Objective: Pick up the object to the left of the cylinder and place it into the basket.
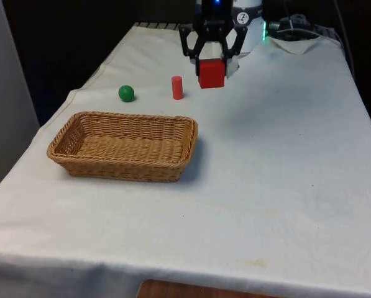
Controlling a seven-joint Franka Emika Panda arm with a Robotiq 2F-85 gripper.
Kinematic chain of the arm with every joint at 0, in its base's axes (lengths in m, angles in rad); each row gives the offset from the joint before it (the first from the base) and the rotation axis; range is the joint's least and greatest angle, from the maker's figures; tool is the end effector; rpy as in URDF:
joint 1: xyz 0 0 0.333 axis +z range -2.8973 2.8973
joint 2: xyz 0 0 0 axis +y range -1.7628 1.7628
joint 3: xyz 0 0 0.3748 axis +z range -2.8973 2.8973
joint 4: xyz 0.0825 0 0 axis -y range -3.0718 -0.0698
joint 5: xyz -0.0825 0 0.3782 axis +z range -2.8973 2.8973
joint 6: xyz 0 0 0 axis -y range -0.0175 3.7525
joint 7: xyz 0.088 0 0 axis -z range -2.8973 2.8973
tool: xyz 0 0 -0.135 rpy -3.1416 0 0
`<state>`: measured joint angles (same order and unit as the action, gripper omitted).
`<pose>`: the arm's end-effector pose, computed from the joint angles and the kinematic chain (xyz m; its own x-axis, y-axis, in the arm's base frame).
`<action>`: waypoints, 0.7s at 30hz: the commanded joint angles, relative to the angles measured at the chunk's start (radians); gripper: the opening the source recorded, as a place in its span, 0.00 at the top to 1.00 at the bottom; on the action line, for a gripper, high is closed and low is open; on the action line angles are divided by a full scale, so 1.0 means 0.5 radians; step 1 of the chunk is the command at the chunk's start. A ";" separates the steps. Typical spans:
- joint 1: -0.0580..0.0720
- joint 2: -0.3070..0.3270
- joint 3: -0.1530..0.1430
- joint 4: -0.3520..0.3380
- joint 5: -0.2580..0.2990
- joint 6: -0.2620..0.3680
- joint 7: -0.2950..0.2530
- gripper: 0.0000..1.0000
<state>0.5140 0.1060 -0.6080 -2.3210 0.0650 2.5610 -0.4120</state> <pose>0.5347 -0.0477 0.3534 0.9526 0.2728 0.1345 0.2644 -0.9613 0.0772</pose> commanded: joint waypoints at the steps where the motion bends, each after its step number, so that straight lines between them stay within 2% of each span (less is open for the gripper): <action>1: -0.002 0.018 -0.006 0.020 0.014 -0.006 -0.016 0.98; 2: -0.014 0.032 -0.002 0.046 0.058 -0.032 -0.058 0.98; 9: -0.038 0.162 -0.034 0.188 0.172 -0.056 -0.176 0.98; 10: -0.022 0.168 -0.048 0.182 0.148 -0.030 -0.152 0.98; 11: -0.042 0.180 -0.038 0.206 0.186 -0.058 -0.190 0.98; 16: -0.060 0.288 -0.076 0.318 0.278 -0.082 -0.288 0.98; 17: -0.062 0.304 -0.082 0.334 0.294 -0.086 -0.304 0.98; 18: -0.042 0.298 -0.094 0.316 0.264 -0.062 -0.270 0.98; 19: -0.064 0.320 -0.090 0.350 0.308 -0.086 -0.318 0.98; 21: -0.076 0.374 -0.106 0.396 0.362 -0.092 -0.370 0.98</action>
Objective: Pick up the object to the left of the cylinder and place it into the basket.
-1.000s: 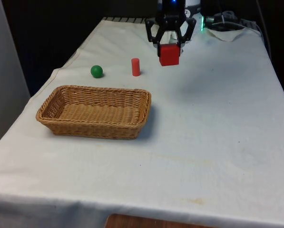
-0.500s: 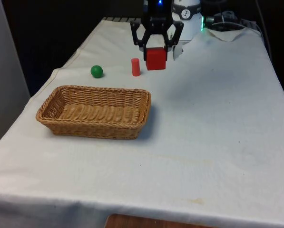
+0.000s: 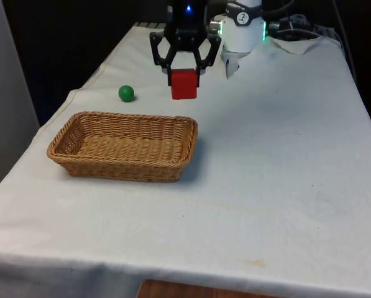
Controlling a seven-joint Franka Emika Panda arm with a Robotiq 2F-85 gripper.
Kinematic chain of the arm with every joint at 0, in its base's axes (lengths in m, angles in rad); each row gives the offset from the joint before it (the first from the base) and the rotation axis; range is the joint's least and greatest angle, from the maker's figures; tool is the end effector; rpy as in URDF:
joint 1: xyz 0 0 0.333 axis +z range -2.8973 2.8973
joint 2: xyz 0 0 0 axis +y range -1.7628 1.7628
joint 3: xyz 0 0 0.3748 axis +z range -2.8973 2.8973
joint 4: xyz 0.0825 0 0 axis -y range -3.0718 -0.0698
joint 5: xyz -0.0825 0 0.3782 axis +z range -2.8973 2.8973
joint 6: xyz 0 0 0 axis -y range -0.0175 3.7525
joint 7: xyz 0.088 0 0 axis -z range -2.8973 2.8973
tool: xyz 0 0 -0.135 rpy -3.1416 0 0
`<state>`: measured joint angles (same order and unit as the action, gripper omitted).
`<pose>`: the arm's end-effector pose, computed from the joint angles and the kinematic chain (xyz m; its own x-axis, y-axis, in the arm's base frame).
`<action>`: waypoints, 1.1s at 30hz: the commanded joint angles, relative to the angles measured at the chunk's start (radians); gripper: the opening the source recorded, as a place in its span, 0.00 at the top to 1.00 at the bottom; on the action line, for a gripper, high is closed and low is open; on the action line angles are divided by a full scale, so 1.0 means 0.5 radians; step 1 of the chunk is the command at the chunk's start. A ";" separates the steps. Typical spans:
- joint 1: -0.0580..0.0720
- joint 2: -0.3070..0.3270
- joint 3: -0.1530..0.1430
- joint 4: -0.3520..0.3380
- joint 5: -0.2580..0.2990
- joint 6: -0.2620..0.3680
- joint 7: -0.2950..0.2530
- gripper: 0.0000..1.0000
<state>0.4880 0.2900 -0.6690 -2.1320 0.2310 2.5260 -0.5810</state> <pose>0.5923 -0.0914 0.3490 0.9550 0.2605 0.1417 0.2463 -0.9629 0.1101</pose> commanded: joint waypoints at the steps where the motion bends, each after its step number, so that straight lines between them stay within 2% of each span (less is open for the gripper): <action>1: -0.026 0.022 0.012 0.032 0.046 -0.024 -0.048 0.98; 6: -0.052 0.120 -0.010 0.104 0.158 -0.028 -0.150 0.98; 7: -0.022 0.114 -0.034 0.086 0.130 -0.008 -0.120 0.98; 8: -0.056 0.140 -0.016 0.118 0.184 -0.028 -0.172 0.98; 9: -0.064 0.184 -0.028 0.150 0.238 -0.032 -0.218 0.98; 15: -0.088 0.318 -0.064 0.248 0.398 -0.052 -0.352 0.98; 16: -0.062 0.342 -0.096 0.252 0.416 -0.036 -0.360 0.98; 17: -0.096 0.362 -0.076 0.282 0.452 -0.060 -0.396 0.98; 19: -0.102 0.384 -0.080 0.298 0.478 -0.064 -0.418 0.98; 24: -0.132 0.522 -0.110 0.392 0.642 -0.084 -0.544 0.98; 25: -0.100 0.530 -0.140 0.380 0.644 -0.072 -0.538 0.98; 26: -0.140 0.570 -0.122 0.418 0.704 -0.088 -0.592 0.98; 31: -0.162 0.678 -0.148 0.486 0.840 -0.106 -0.696 0.98; 33: -0.182 0.746 -0.164 0.534 0.914 -0.122 -0.752 0.98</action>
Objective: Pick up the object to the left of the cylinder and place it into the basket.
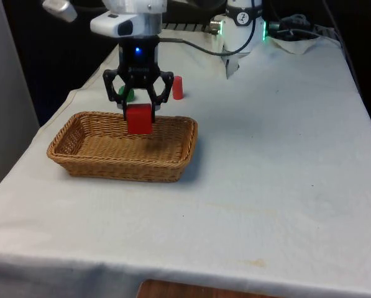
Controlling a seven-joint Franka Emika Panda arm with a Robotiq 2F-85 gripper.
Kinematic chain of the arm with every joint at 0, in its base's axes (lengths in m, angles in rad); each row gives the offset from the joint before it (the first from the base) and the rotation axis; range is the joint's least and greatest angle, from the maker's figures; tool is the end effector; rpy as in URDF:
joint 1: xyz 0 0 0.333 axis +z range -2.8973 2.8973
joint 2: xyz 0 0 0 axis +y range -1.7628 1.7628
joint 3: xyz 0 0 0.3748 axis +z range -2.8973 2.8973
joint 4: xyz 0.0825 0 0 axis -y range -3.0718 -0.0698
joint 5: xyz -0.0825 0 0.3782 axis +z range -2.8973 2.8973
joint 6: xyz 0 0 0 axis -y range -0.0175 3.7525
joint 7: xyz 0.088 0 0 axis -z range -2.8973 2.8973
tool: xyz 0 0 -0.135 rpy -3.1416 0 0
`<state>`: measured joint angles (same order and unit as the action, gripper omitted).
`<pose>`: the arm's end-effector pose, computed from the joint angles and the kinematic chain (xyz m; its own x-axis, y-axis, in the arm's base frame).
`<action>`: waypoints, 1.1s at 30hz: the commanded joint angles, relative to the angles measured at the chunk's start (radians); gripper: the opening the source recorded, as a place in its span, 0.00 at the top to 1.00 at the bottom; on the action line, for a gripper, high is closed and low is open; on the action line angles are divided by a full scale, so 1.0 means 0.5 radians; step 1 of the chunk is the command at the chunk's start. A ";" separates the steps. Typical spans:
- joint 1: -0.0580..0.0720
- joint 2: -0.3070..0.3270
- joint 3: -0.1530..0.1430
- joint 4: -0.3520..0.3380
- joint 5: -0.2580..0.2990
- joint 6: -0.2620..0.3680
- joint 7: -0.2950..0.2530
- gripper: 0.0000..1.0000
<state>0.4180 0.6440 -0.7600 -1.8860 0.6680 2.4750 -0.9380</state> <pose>0.6523 -0.1682 0.2813 0.9592 0.2357 0.1559 0.2209 -0.9694 0.1066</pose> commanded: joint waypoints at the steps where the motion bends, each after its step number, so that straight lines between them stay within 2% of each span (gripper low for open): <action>1: -0.042 0.038 0.018 0.042 0.040 -0.020 -0.038 0.98; 2: -0.006 0.022 -0.006 0.014 0.026 -0.006 -0.020 0.98; 3: -0.050 0.084 0.008 0.074 0.086 -0.032 -0.070 0.98; 9: -0.082 0.248 -0.022 0.188 0.244 -0.074 -0.164 0.98; 12: -0.088 0.312 -0.026 0.224 0.306 -0.096 -0.196 0.98; 13: -0.064 0.308 -0.048 0.208 0.304 -0.090 -0.188 0.98; 14: -0.088 0.328 -0.032 0.230 0.324 -0.102 -0.206 0.98; 20: -0.070 0.356 -0.056 0.236 0.368 -0.118 -0.224 0.98; 22: -0.066 0.364 -0.062 0.238 0.364 -0.118 -0.216 0.89; 23: -0.068 0.354 -0.058 0.234 0.370 -0.116 -0.224 0.89; 24: -0.066 0.354 -0.060 0.232 0.372 -0.114 -0.224 0.72; 30: -0.062 0.352 -0.064 0.228 0.376 -0.112 -0.224 0.14; 31: -0.062 0.362 -0.066 0.236 0.372 -0.120 -0.216 0.00; 33: -0.060 0.352 -0.064 0.228 0.380 -0.112 -0.224 0.00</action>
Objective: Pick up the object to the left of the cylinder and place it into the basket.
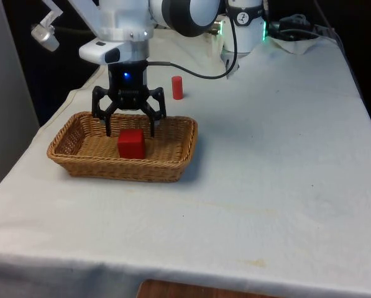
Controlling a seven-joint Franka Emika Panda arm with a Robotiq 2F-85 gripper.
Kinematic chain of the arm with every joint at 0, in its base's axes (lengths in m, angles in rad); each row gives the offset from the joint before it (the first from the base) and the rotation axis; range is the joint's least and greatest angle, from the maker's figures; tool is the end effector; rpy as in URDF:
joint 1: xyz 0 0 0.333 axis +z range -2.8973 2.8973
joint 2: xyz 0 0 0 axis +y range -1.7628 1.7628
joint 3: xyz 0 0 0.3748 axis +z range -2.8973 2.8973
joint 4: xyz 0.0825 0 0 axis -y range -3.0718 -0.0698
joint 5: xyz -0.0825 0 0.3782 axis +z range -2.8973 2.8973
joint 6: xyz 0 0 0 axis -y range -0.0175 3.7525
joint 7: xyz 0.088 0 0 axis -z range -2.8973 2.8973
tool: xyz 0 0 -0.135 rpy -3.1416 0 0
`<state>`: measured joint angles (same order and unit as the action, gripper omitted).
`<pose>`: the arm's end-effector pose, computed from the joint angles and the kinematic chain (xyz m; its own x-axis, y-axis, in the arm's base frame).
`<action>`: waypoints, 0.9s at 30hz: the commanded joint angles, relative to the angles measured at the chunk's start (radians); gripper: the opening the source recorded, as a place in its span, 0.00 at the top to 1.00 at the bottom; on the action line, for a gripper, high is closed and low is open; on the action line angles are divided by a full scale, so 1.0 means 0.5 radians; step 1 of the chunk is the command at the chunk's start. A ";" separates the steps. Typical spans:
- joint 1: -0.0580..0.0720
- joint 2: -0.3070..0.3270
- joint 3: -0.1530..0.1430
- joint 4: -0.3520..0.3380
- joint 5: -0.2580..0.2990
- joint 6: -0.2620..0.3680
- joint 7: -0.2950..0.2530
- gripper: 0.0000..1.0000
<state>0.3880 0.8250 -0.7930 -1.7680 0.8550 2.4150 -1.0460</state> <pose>0.6734 -0.1904 0.2299 0.9638 0.2235 0.1455 0.2126 -0.9733 0.0867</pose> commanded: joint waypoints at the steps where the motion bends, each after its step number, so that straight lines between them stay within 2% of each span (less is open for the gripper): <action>1: 0.002 -0.010 0.000 -0.008 0.006 0.008 -0.008 0.00; 10: 0.006 -0.010 -0.008 -0.008 0.002 0.000 0.000 0.00; 14: 0.024 -0.038 -0.038 -0.016 -0.012 -0.016 0.004 0.00; 15: 0.038 -0.056 -0.060 -0.018 -0.018 -0.030 0.006 0.00; 16: 0.038 -0.056 -0.060 -0.018 -0.018 -0.030 0.006 0.00; 17: 0.026 -0.034 -0.044 -0.002 0.002 -0.018 0.000 0.00; 19: 0.060 -0.082 -0.094 -0.016 -0.022 -0.060 0.010 0.00; 24: 0.098 -0.126 -0.158 -0.012 -0.036 -0.112 0.018 0.00; 25: 0.084 -0.122 -0.144 -0.004 -0.008 -0.100 0.000 0.00; 26: 0.104 -0.134 -0.170 -0.010 -0.040 -0.124 0.020 0.00; 27: 0.110 -0.142 -0.182 -0.008 -0.046 -0.136 0.024 0.00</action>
<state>0.4370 0.7560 -0.8760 -1.7690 0.8460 2.3540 -1.0440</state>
